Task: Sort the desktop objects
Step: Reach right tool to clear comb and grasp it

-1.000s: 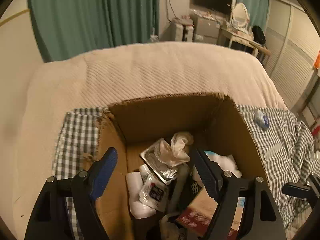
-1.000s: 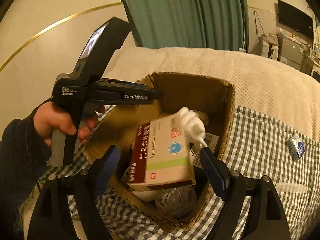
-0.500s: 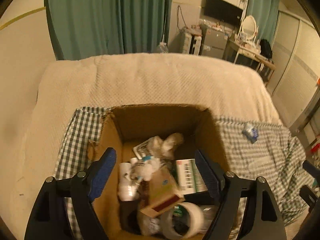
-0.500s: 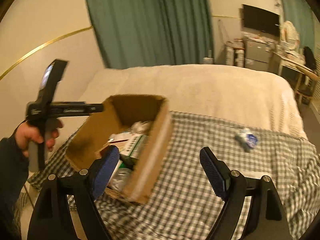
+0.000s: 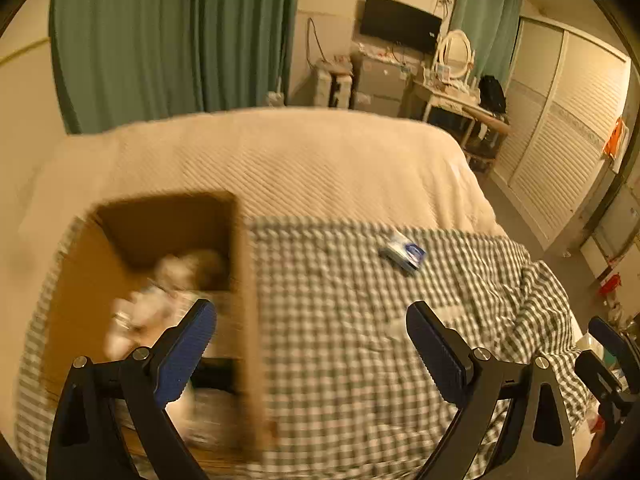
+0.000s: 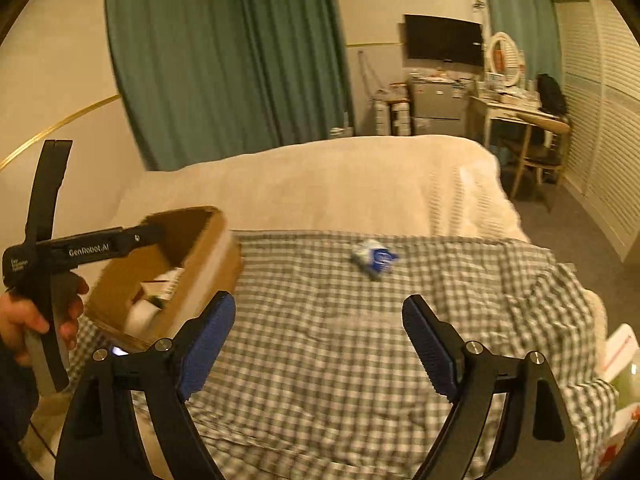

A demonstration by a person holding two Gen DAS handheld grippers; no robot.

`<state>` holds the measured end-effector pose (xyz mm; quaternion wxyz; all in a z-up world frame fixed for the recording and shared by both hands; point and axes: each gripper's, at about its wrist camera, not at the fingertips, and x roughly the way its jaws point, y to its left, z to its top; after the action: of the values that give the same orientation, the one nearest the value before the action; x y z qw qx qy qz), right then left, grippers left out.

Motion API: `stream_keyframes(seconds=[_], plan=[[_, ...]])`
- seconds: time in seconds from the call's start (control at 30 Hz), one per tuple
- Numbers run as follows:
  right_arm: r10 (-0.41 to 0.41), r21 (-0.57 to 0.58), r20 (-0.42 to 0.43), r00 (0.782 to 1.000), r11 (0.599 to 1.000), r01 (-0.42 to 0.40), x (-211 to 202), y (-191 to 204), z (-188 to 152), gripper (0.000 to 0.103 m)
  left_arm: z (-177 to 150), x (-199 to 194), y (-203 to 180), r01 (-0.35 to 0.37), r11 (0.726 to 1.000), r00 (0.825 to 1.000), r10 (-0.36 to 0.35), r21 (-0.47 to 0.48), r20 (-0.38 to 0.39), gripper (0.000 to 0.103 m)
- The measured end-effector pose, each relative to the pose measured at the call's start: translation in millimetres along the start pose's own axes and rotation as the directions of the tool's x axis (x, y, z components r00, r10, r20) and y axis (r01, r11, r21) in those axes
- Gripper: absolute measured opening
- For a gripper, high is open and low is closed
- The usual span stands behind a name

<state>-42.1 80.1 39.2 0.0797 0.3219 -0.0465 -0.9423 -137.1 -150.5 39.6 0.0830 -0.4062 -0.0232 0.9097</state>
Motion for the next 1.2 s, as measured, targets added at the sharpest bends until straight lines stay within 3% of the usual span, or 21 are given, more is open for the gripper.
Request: stream_keyframes(seconds=[0.17,0.37,0.5,0.63,0.77,0.83,0.93,0.97,1.03,1.13,1.2], plan=[[-0.043,0.035,-0.012,0.999,0.998,0.043,4,-49,-20,0.086,-33,59,-44,-0.011,0.999,0.999,0.01,-0.031,-0.036,0.098],[-0.057,0.05,-0.089,0.994,0.997,0.061,58,-93,-52,0.086,-78,141,-65,-0.044,0.997,0.994,0.037,-0.059,-0.103,0.098],[-0.061,-0.107,-0.174,0.983,0.993,0.043,106,-101,-66,0.086,-91,178,-73,-0.117,0.992,0.979,0.123,0.04,-0.161,0.098],[-0.05,-0.367,-0.261,0.964,0.929,-0.051,155,-102,-60,0.086,-94,189,-72,-0.154,0.985,0.974,0.164,0.075,-0.154,0.098],[0.047,-0.408,-0.308,0.95,0.896,-0.176,197,-107,-48,0.086,-97,194,-74,-0.15,0.984,0.975,0.164,0.099,-0.152,0.098],[0.089,-0.467,-0.349,0.933,0.846,-0.255,217,-103,-47,0.085,-97,198,-76,-0.159,0.981,0.975,0.174,0.114,-0.141,0.098],[0.075,-0.586,-0.395,0.915,0.747,-0.314,241,-92,-53,0.082,-94,202,-76,-0.152,0.982,0.975,0.168,0.111,-0.144,0.098],[0.075,-0.592,-0.406,0.911,0.738,-0.325,247,-91,-54,0.081,-93,203,-75,-0.148,0.984,0.976,0.162,0.104,-0.146,0.098],[0.08,-0.584,-0.416,0.906,0.74,-0.333,265,-90,-53,0.08,-92,204,-73,-0.145,0.985,0.976,0.158,0.094,-0.148,0.098],[0.142,-0.493,-0.456,0.879,0.782,-0.382,284,-94,-57,0.08,-94,204,-70,-0.148,0.985,0.974,0.16,0.087,-0.159,0.098],[0.153,-0.462,-0.457,0.876,0.801,-0.381,283,-97,-61,0.076,-95,201,-69,-0.151,0.985,0.974,0.163,0.083,-0.16,0.098]])
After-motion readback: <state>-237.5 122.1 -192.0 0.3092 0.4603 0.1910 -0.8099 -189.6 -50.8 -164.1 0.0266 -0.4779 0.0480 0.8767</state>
